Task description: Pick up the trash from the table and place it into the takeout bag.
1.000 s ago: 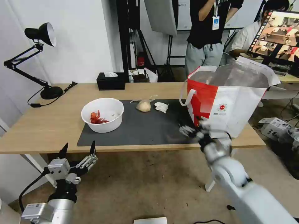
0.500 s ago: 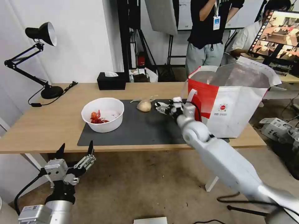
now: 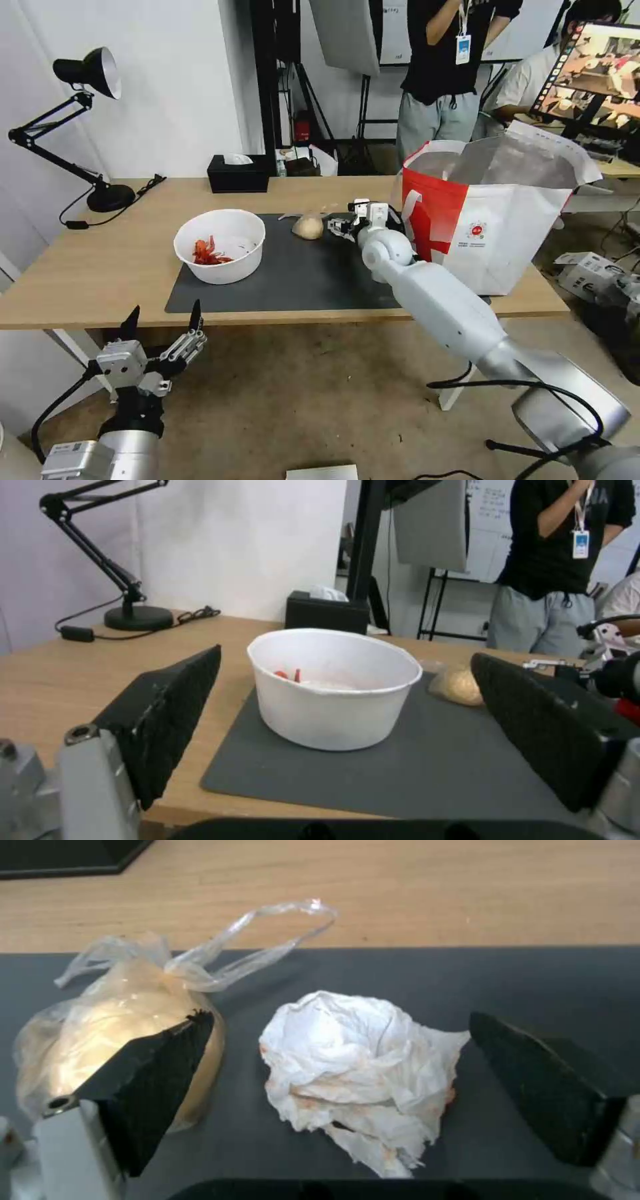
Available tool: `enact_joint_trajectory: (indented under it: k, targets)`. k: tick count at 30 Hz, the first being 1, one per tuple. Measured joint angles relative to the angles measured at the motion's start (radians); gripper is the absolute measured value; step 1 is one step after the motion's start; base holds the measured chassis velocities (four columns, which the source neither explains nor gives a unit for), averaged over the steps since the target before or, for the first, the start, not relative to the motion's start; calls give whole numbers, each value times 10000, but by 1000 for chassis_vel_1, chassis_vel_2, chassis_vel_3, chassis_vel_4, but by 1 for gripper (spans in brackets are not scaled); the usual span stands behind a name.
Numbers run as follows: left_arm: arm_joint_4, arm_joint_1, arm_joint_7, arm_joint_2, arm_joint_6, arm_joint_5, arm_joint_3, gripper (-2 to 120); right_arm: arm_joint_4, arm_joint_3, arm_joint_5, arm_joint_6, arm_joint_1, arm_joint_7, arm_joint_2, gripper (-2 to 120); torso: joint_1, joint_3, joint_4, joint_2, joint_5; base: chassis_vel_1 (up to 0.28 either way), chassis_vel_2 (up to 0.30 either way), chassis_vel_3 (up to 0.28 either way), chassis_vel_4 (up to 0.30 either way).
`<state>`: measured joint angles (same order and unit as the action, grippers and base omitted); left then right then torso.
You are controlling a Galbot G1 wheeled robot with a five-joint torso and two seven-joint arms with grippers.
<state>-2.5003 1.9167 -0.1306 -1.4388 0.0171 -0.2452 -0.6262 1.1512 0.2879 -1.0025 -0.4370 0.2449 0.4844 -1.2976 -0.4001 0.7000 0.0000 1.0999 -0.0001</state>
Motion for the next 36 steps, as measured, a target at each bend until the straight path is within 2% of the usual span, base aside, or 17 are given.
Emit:
enact_joint_trajectory:
  k: [5, 8, 9, 12, 13, 16, 17, 20, 21, 24, 25, 27, 29, 36]
  targets:
    - [-2, -12, 0, -7, 8, -16, -5, 100, -253, -29, -252, -222, -115, 193, -169, 86, 0, 0, 0, 0, 0, 0, 0, 0, 0]
    - [-3, -28, 1, 10, 20, -27, -10, 100, -354, -75, -449, -519, -132, 468, -254, 71, 0, 0, 0, 0, 0, 0, 0, 0, 0]
    - [-3, -28, 1, 10, 20, -27, -10, 100, -354, -75, -449, -519, -132, 468, -254, 71, 0, 0, 0, 0, 0, 0, 0, 0, 0]
    - [-3, -54, -3, 51, 31, -51, -25, 100, -352, -89, -600, -722, -138, 653, -253, 58, 0, 0, -1, 0, 1, 0, 0, 0, 0]
    - [-3, -54, -3, 51, 31, -51, -25, 100, -352, -89, -600, -722, -138, 653, -253, 58, 0, 0, -1, 0, 1, 0, 0, 0, 0]
    - [-3, -77, -21, 63, 67, -62, -39, 100, -388, -114, -664, -742, -162, 697, -257, 41, 1, 0, -1, 0, 0, 0, 0, 0, 0]
    - [-3, -77, -21, 63, 67, -62, -39, 100, -388, -114, -664, -742, -162, 697, -257, 41, 1, 0, -1, 0, 0, 0, 0, 0, 0]
    - [-3, -83, -38, 67, 77, -77, -51, 100, -396, -133, -771, -749, -162, 799, -273, 28, 0, 0, -1, 0, 1, 0, 0, 0, 0]
    - [-3, -83, -38, 67, 77, -77, -51, 100, -396, -133, -771, -749, -162, 799, -273, 28, 0, 0, -1, 0, 1, 0, 0, 0, 0]
    - [-3, -85, -48, 67, 86, -83, -59, 100, -401, -197, -931, -768, -145, 932, -326, 14, 0, 0, 0, 0, 1, 0, 0, 0, 0]
    - [-3, -85, -48, 67, 86, -83, -59, 100, -401, -197, -931, -768, -145, 932, -326, 14, 0, 0, 0, 0, 1, 0, 0, 0, 0]
    - [-3, -84, -51, 67, 91, -85, -62, 100, -402, -245, -1022, -795, -114, 1009, -355, 4, 0, 0, 0, 0, 1, 0, 0, 0, 0]
    - [-3, -86, -53, 68, 95, -86, -66, 100, -402, -282, -1117, -811, -88, 1087, -364, 0, 0, 0, 0, 1, 1, 0, 0, 0, 0]
    - [-2, -89, -57, 50, 107, -85, -68, 100, -287, -315, -1216, -776, -16, 1256, -278, 0, 1, 0, 0, 1, 1, 0, 0, 0, 0]
